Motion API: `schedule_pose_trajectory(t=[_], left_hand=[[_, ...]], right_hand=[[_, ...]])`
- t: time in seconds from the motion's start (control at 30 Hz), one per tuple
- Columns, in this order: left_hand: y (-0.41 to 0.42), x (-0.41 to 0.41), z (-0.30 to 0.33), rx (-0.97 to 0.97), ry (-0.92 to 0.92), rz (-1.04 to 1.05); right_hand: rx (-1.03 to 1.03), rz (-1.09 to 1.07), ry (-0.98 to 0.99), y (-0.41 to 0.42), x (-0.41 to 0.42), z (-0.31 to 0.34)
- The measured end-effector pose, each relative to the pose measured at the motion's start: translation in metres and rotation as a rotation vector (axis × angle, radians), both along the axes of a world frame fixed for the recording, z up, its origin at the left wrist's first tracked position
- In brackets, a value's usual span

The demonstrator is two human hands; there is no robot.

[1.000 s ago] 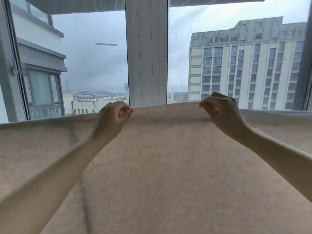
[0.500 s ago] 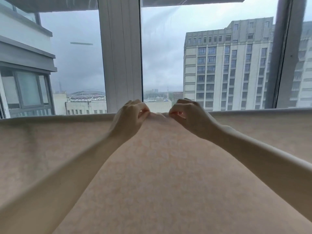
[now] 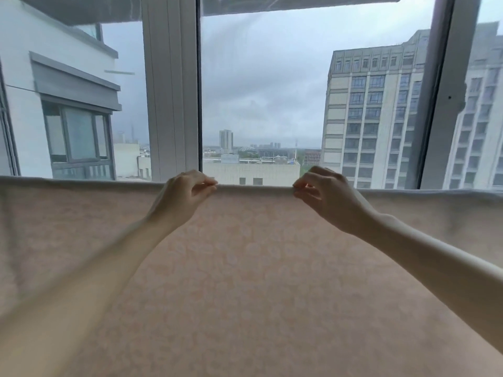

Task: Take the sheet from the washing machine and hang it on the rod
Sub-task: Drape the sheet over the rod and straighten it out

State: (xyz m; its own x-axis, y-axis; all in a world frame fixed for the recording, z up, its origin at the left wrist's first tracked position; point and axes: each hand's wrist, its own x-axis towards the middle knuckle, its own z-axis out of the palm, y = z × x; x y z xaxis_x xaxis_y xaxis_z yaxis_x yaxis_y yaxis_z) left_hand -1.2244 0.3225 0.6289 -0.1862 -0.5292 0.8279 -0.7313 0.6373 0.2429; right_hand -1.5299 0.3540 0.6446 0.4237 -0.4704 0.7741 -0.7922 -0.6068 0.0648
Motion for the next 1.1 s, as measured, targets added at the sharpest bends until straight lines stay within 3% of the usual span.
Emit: schedule_pose_trajectory(t=[0.27,0.43,0.63,0.73,0.97,1.1], left_hand=[[0.000,-0.016,0.015,0.019,0.104,0.042],[0.005,-0.020,0.030,-0.073,0.331,0.007],[0.012,-0.013,0.003,0.096,0.094,-0.152],[0.015,-0.027,0.006,0.053,-0.012,-0.230],[0.006,-0.046,0.015,-0.090,0.098,-0.237],[0.010,-0.043,0.000,-0.157,0.002,-0.237]], right_hand=[[-0.009,-0.045,0.028,-0.011,0.003,0.015],[-0.094,-0.044,-0.195,-0.004,0.019,0.038],[-0.104,0.068,-0.178,0.018,0.016,0.007],[-0.138,0.080,-0.188,0.022,0.020,0.013],[-0.106,0.042,-0.099,0.019,0.011,0.012],[-0.042,-0.032,0.024,0.020,0.000,0.002]])
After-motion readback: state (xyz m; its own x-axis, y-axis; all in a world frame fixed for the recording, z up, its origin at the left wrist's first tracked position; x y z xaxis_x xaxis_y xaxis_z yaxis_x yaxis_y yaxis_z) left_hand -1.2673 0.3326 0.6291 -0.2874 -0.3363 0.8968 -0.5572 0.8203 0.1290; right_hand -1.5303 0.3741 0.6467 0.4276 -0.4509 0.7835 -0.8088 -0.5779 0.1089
